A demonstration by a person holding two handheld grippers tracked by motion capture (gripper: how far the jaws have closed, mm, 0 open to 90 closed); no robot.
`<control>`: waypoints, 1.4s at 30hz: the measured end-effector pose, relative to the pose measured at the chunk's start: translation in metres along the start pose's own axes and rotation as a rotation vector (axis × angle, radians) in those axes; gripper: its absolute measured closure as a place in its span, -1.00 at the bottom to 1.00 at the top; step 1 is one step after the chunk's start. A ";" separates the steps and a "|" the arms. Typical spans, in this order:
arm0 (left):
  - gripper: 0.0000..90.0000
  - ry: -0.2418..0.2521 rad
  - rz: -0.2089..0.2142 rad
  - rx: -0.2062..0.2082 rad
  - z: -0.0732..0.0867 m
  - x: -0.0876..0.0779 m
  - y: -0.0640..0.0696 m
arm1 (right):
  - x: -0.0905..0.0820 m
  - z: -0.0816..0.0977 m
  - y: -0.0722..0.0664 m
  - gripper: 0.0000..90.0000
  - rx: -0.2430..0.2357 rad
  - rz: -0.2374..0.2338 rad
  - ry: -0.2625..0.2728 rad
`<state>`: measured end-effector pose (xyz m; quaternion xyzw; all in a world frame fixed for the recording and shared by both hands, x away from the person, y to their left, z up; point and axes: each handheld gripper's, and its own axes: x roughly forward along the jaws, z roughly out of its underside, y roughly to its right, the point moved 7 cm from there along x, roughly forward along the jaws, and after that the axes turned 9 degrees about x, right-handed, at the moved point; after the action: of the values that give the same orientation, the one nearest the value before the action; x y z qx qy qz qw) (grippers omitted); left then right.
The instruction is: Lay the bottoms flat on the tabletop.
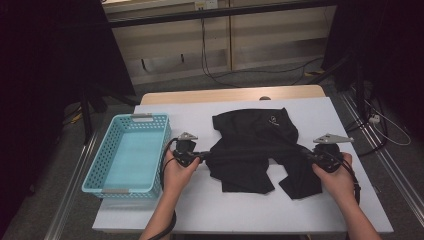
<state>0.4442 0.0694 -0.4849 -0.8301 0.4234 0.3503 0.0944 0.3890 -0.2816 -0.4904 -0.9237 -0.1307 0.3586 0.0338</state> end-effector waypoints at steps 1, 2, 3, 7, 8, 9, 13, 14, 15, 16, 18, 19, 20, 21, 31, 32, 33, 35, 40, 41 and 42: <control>1.00 -0.002 0.001 0.001 0.000 0.001 0.001 | -0.001 0.001 0.000 1.00 -0.003 -0.001 -0.005; 1.00 0.003 0.003 -0.001 -0.001 0.001 0.002 | -0.002 0.002 0.000 1.00 -0.005 0.002 -0.009; 1.00 0.006 0.003 -0.002 -0.002 0.002 0.002 | -0.003 0.003 0.000 1.00 -0.011 0.003 -0.008; 0.95 -0.008 0.015 -0.005 -0.002 0.007 0.003 | -0.006 0.005 0.003 1.00 -0.010 0.013 -0.012; 0.89 -0.004 0.015 -0.018 -0.003 0.008 0.003 | -0.006 0.006 0.004 1.00 -0.011 0.017 -0.017; 0.80 0.000 0.010 -0.022 -0.003 0.010 0.002 | -0.006 0.006 0.004 1.00 -0.008 0.019 -0.016; 0.30 0.031 -0.025 -0.050 -0.008 0.015 -0.007 | -0.008 0.008 0.005 1.00 -0.007 0.015 -0.018; 0.20 0.038 -0.032 -0.058 -0.009 0.015 -0.010 | -0.008 0.008 0.005 1.00 -0.008 0.014 -0.018; 0.09 0.047 -0.047 -0.068 -0.010 0.016 -0.013 | -0.008 0.008 0.004 1.00 -0.007 0.013 -0.018; 0.06 0.040 -0.046 -0.077 -0.011 0.017 -0.014 | -0.009 0.008 0.004 1.00 -0.009 0.012 -0.018; 0.06 0.039 -0.034 -0.080 -0.012 0.021 -0.015 | -0.009 0.009 0.003 1.00 -0.010 0.012 -0.020; 0.05 0.036 -0.041 -0.074 -0.013 0.024 -0.015 | -0.009 0.009 0.003 1.00 -0.011 0.013 -0.019; 0.05 0.026 -0.050 -0.064 -0.013 0.026 -0.016 | -0.009 0.009 0.003 1.00 -0.011 0.014 -0.020; 0.02 0.017 -0.056 -0.050 -0.013 0.029 -0.017 | -0.009 0.009 0.004 1.00 -0.007 0.014 -0.019; 0.33 -0.009 -0.073 -0.014 -0.015 0.046 -0.016 | -0.013 0.011 0.005 1.00 -0.004 0.017 -0.017; 0.39 -0.016 -0.068 0.003 -0.015 0.046 -0.015 | -0.013 0.011 0.004 1.00 -0.004 0.014 -0.017; 0.45 -0.013 -0.055 -0.003 -0.015 0.047 -0.014 | -0.013 0.011 0.003 1.00 -0.004 0.011 -0.019; 0.60 -0.011 -0.040 -0.013 -0.015 0.048 -0.011 | -0.013 0.011 0.002 1.00 -0.008 0.007 -0.016; 0.93 -0.010 -0.008 -0.031 -0.014 0.048 -0.009 | -0.013 0.010 -0.001 0.99 -0.013 0.005 -0.015; 0.96 -0.010 -0.004 -0.030 -0.014 0.048 -0.008 | -0.012 0.011 -0.001 0.99 -0.012 0.003 -0.016; 0.97 -0.016 -0.007 -0.022 -0.014 0.046 -0.009 | -0.012 0.011 -0.002 0.99 -0.012 0.000 -0.015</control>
<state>0.4762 0.0395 -0.5067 -0.8299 0.4157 0.3611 0.0899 0.3730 -0.2836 -0.4900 -0.9211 -0.1330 0.3649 0.0274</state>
